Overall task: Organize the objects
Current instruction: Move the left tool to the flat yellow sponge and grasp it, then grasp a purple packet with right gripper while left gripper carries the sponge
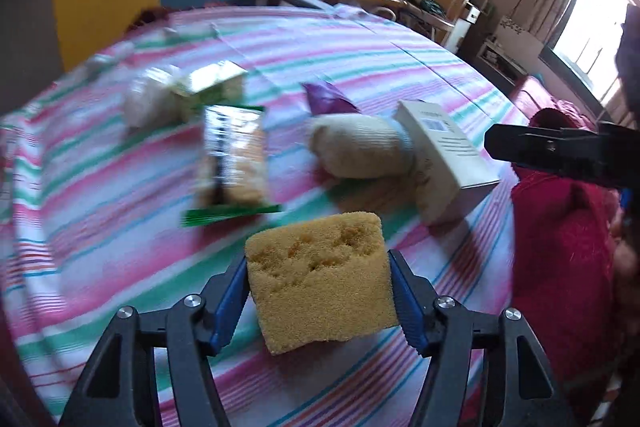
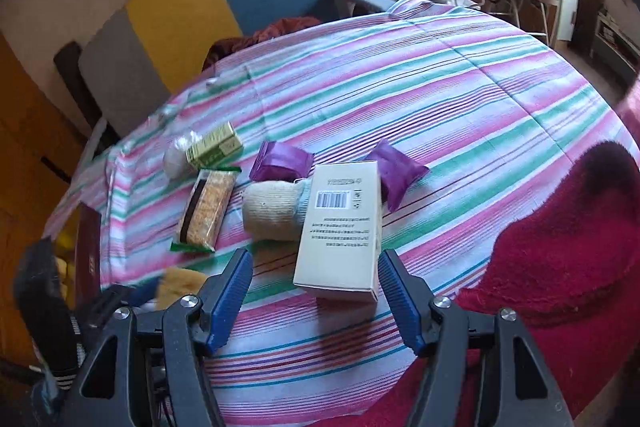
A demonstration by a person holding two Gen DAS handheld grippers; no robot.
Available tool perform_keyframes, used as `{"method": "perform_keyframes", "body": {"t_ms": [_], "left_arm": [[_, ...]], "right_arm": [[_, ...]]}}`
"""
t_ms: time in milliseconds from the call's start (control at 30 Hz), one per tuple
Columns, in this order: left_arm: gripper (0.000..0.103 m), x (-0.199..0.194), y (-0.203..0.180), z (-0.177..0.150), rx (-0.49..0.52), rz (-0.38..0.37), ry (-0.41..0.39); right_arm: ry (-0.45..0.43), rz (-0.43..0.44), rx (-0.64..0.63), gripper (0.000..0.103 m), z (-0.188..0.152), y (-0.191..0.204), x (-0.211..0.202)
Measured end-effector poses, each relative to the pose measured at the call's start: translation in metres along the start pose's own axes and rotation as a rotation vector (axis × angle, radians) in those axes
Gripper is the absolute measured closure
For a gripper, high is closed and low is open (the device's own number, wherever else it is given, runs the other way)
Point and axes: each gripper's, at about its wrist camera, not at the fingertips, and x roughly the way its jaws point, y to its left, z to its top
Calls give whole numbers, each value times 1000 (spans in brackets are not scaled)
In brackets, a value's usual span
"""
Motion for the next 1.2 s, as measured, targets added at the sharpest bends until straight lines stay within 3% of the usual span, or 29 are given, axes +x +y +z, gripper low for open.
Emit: {"method": "perform_keyframes", "body": {"t_ms": [167, 267, 333, 533, 600, 633, 667, 733, 1067, 1200], "left_arm": [[37, -28, 32, -22, -6, 83, -29], [37, -23, 56, -35, -78, 94, 7], [37, -23, 63, -39, -126, 66, -9], [36, -15, 57, -36, -122, 73, -9], [36, -15, 60, -36, -137, 61, -9], [36, -15, 60, -36, -137, 57, -10], [35, -15, 60, -36, -138, 56, -11], [35, -14, 60, -35, -143, 56, -13], [38, -14, 57, -37, -140, 85, -48], [42, -23, 54, -37, -141, 135, -71]], "right_arm": [[35, -18, -67, 37, 30, 22, 17], [69, -19, -59, 37, 53, 30, 41], [86, -33, -56, 37, 69, 34, 59], [155, -86, -33, 37, 96, 39, 114], [176, -86, -27, 38, 98, 38, 129], [189, -90, -31, 42, 96, 37, 136], [204, -90, -31, 56, 94, 36, 142], [209, -95, -40, 59, 90, 34, 145], [202, -195, -200, 62, 82, 46, 152], [196, -200, -211, 63, 80, 46, 151]]}}
